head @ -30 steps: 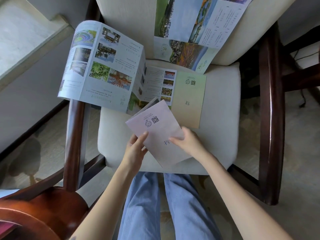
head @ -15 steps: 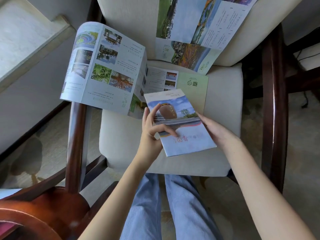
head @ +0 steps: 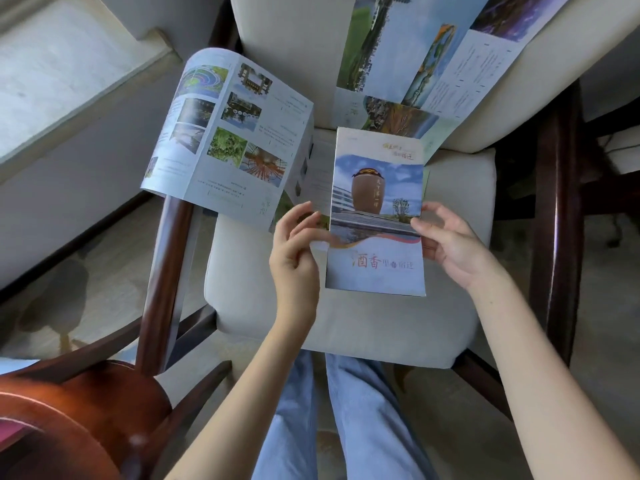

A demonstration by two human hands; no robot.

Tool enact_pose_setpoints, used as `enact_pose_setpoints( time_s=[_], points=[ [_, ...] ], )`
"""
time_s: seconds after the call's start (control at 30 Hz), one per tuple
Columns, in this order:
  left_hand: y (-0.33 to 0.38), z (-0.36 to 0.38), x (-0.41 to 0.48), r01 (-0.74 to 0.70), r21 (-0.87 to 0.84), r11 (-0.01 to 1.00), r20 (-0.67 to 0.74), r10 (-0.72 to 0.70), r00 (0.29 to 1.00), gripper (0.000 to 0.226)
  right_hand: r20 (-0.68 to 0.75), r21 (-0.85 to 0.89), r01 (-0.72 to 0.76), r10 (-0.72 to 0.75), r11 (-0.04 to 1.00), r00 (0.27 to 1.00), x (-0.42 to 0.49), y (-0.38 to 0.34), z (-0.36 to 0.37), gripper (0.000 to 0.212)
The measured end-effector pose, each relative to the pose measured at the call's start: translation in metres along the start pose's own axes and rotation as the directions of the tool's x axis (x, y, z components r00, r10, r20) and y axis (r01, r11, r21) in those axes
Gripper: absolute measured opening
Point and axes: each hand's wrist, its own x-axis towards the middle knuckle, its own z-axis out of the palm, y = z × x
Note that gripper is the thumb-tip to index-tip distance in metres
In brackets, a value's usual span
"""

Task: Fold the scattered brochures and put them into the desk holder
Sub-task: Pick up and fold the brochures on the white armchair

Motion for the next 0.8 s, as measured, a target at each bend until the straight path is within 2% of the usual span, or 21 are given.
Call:
enact_pose_setpoints(
  time_s=[0.07, 0.17, 0.3, 0.43, 0.67, 0.8],
  points=[
    [0.001, 0.000, 0.006, 0.145, -0.116, 0.983, -0.116, -0.158, 0.981, 0.045, 0.002, -0.042, 0.030, -0.030, 0.999, 1.000, 0.001, -0.006, 0.001, 0.022],
    [0.001, -0.002, 0.011, 0.288, -0.065, 0.955, -0.086, -0.293, 0.952, 0.025, 0.063, -0.105, 0.057, -0.050, 0.993, 0.997, -0.001, -0.010, 0.009, 0.023],
    [0.005, -0.008, 0.010, 0.359, -0.121, 0.925, -0.052, -0.368, 0.929, 0.025, 0.104, -0.127, 0.098, -0.085, 0.987, 0.991, -0.005, -0.018, 0.022, 0.025],
    [0.016, -0.017, 0.003, 0.336, -0.180, 0.925, -0.057, -0.351, 0.935, 0.017, 0.162, -0.141, 0.122, -0.099, 0.982, 0.982, -0.010, -0.029, 0.040, 0.027],
    [0.043, -0.067, -0.017, 0.196, -0.304, 0.932, -0.220, -0.269, 0.938, 0.017, 0.226, -0.275, 0.229, -0.169, 0.934, 0.959, -0.029, -0.043, 0.101, 0.026],
    [0.053, -0.118, -0.036, 0.073, -0.368, 0.927, -0.414, -0.234, 0.880, 0.021, 0.302, -0.337, 0.300, -0.200, 0.893, 0.932, -0.042, -0.045, 0.165, 0.025]
  ],
)
